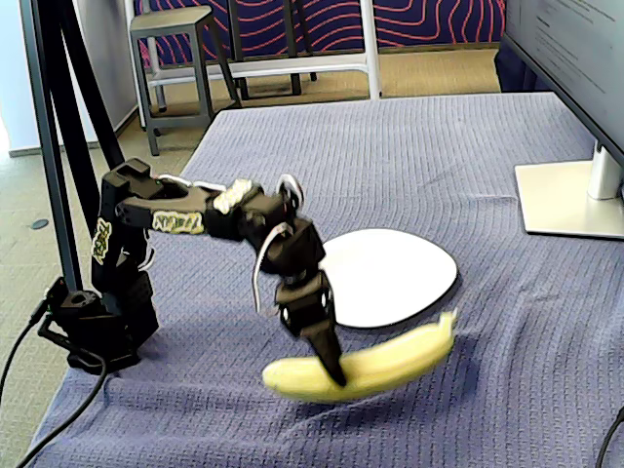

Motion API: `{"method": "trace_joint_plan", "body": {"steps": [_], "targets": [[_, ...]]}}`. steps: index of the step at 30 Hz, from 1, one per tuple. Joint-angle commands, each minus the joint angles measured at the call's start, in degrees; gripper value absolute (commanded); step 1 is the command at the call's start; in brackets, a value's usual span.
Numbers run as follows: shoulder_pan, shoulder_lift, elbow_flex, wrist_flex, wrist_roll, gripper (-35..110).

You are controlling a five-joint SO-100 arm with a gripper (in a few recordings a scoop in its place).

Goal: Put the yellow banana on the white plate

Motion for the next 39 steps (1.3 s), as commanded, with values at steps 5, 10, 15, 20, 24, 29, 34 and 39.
{"method": "trace_joint_plan", "body": {"steps": [5,10,15,20,24,29,34,39], "targets": [[-2.5,14.3,-4.6,2.2,0.2,0],[-5.1,19.2,3.1,0.3,-2.4,0],[-9.6,25.2,10.5,-0.6,-4.9,0],[-14.8,30.4,16.2,-1.4,-8.3,0],[-19.2,34.7,22.1,-3.6,-12.7,0],[-23.4,38.6,29.4,-6.7,-15.4,0],[-25.3,39.8,40.9,-17.4,-19.6,0],[-26.6,36.1,45.0,-26.6,-25.3,0]]}}
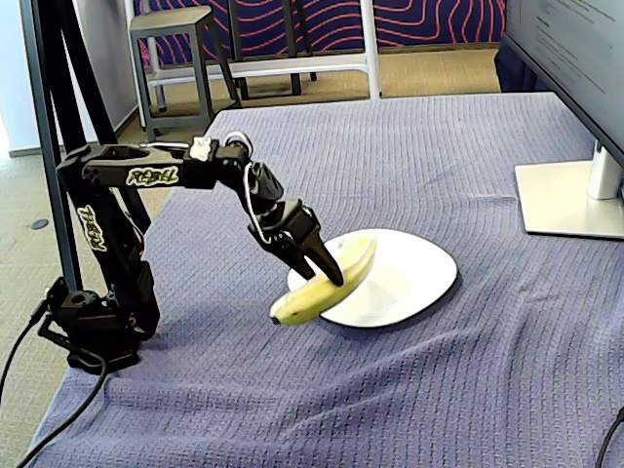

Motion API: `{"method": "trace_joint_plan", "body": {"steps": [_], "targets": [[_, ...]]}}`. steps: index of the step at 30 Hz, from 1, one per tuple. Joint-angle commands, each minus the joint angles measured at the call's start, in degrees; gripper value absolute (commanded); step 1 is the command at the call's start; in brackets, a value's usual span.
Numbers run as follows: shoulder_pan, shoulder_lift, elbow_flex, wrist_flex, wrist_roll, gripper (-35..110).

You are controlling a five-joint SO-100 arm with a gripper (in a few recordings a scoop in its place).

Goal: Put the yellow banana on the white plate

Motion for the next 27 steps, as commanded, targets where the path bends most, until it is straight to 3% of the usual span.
{"method": "trace_joint_plan", "body": {"steps": [1,9,27], "targets": [[-1.7,1.8,-0.8,-7.5,-4.2,0],[-5.5,-4.1,-9.6,-8.7,-9.7,0],[-12.0,-19.1,-17.5,-11.2,-9.4,0]]}}
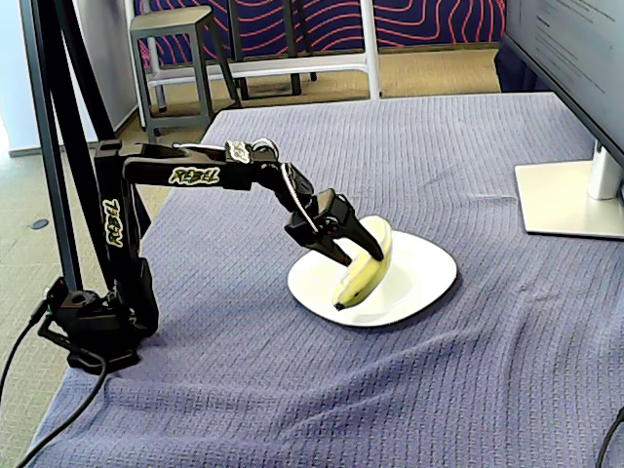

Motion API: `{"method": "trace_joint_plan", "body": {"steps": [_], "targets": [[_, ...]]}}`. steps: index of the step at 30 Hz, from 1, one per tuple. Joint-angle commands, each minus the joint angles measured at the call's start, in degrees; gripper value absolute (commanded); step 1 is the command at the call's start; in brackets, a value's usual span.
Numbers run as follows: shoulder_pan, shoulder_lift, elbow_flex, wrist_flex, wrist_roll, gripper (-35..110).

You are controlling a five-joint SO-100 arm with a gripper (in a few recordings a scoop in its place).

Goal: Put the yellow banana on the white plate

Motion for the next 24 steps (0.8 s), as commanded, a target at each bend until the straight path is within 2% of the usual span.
{"method": "trace_joint_plan", "body": {"steps": [1,8,20,24], "targets": [[-1.8,-0.5,-5.0,-1.1,-0.5,0],[-1.3,-2.5,-6.8,0.1,1.2,1],[1.0,-1.9,-6.0,4.1,3.7,36],[0.8,-1.1,-5.4,4.8,4.1,35]]}}
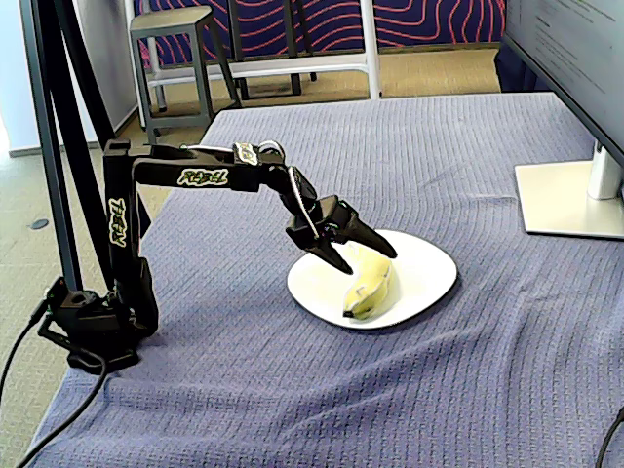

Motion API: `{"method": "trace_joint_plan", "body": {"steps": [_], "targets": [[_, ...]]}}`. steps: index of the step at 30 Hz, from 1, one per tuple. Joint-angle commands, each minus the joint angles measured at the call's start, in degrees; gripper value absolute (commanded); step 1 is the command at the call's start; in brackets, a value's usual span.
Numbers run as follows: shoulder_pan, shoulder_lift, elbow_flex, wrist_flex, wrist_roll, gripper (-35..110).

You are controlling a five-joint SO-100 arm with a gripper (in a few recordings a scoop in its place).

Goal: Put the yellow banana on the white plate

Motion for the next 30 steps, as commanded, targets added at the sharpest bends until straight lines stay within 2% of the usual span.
{"method": "trace_joint_plan", "body": {"steps": [1,10,14,18,23,27,30], "targets": [[0.9,3.0,-2.7,1.3,1.1,33],[1.0,16.4,-1.5,12.6,4.5,2],[3.5,22.9,3.1,15.5,1.8,0],[9.0,29.4,11.0,15.3,-7.1,0],[16.3,38.9,27.7,9.3,-20.7,0],[17.7,48.0,39.0,7.3,-30.8,0],[17.3,56.2,45.9,7.2,-33.6,0]]}}
